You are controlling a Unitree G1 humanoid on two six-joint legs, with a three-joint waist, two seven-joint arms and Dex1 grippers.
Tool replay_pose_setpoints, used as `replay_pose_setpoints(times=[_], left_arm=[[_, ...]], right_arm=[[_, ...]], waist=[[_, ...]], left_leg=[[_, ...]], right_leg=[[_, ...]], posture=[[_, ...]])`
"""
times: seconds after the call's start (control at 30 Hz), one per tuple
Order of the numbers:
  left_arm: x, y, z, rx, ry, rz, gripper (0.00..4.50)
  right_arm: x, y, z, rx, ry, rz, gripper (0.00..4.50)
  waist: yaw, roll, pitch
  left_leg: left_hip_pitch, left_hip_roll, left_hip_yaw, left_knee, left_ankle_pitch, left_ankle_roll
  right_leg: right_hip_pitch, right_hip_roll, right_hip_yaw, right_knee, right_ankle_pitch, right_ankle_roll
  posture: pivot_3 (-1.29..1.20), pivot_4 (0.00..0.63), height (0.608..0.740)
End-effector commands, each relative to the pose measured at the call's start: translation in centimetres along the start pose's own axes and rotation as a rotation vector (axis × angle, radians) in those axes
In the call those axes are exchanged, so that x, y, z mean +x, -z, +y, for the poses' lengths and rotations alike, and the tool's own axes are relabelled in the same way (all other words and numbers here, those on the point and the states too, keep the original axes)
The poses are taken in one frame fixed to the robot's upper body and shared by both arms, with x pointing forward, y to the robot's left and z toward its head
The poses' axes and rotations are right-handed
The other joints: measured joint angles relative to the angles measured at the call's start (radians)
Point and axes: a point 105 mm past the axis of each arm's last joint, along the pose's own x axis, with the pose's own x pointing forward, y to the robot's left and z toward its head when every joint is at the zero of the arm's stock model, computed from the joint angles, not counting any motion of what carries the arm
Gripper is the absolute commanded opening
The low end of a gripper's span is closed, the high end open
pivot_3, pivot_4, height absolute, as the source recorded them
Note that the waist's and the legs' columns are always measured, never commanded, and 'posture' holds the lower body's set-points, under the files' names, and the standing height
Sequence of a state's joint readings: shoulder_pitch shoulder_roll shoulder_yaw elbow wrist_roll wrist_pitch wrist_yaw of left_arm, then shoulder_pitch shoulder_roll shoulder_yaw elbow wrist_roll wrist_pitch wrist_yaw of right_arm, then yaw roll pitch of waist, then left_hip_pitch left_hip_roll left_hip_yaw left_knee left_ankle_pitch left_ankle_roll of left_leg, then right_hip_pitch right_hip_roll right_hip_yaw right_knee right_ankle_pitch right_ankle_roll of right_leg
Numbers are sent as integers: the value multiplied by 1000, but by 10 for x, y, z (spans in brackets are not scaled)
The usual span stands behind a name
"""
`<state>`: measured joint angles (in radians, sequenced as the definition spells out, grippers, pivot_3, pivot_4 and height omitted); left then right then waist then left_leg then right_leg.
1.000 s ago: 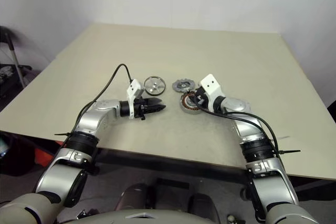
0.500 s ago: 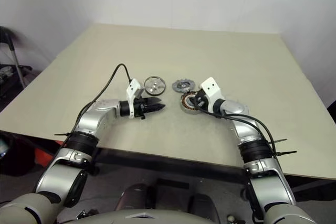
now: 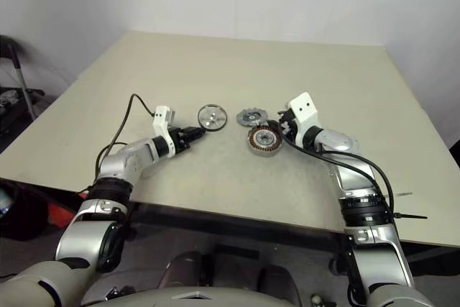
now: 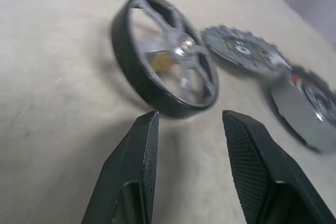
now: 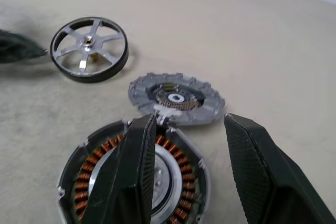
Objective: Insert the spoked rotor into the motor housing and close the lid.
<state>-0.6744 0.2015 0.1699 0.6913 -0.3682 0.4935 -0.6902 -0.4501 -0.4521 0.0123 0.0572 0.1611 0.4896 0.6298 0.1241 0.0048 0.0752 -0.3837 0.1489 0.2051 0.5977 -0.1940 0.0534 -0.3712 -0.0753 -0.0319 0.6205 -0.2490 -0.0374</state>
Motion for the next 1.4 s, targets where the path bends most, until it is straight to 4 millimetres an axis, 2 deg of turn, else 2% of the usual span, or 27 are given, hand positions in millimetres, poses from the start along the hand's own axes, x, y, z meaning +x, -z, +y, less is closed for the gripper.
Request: replay_pose_setpoints(times=[0.03, 0.33, 0.63, 0.8, 0.93, 1.2, 1.4], left_arm=[[10, -14, -3, -99, -1, -59, 2018], [30, -10, -6, -280, -9, -66, 2018], [31, -10, 2, -373, -65, -99, 2018], [31, -9, 4, -379, -77, -103, 2018], [31, -12, 1, -360, -51, -102, 2018], [30, -14, 0, -320, -34, -97, 2018], [29, -15, 0, -303, -29, -93, 2018]], right_arm=[[-8, -18, -3, -29, 10, -53, 2077], [-12, -12, -2, -32, 19, -32, 2077], [-12, -10, 0, -31, 17, -24, 2077], [2, 2, 0, -36, 7, 12, 2077], [12, 4, 3, -34, -11, 13, 2077], [27, 29, 15, -41, -42, 86, 2077], [22, 18, 10, -62, -31, 54, 2077]], waist=[[0, 0, 0], [0, 0, 0], [1, 0, 0], [-1, 0, 0], [-3, 0, 0], [-1, 0, 0], [-1, -1, 0]], left_leg=[[0, 0, 0, 0, 0, 0], [0, 0, 0, 0, 0, 1], [1, 0, 0, 0, 0, 1], [3, 0, 0, 0, 0, 1], [3, 0, 0, 0, 0, 0], [0, 0, 0, 0, -1, 2], [0, 0, 0, 0, -1, 2]], right_leg=[[0, 0, 0, 0, 0, 0], [0, 0, 0, -1, 0, 0], [2, 0, 0, -1, 0, 0], [3, 0, 0, -1, 0, 0], [3, 0, 0, 0, 0, 0], [1, 0, 0, -2, 0, 0], [1, 0, 0, -2, 0, 0]], posture=[[0, 0, 740], [0, 0, 740], [0, 0, 740], [0, 0, 740], [0, 0, 740], [0, 0, 740], [0, 0, 740]])
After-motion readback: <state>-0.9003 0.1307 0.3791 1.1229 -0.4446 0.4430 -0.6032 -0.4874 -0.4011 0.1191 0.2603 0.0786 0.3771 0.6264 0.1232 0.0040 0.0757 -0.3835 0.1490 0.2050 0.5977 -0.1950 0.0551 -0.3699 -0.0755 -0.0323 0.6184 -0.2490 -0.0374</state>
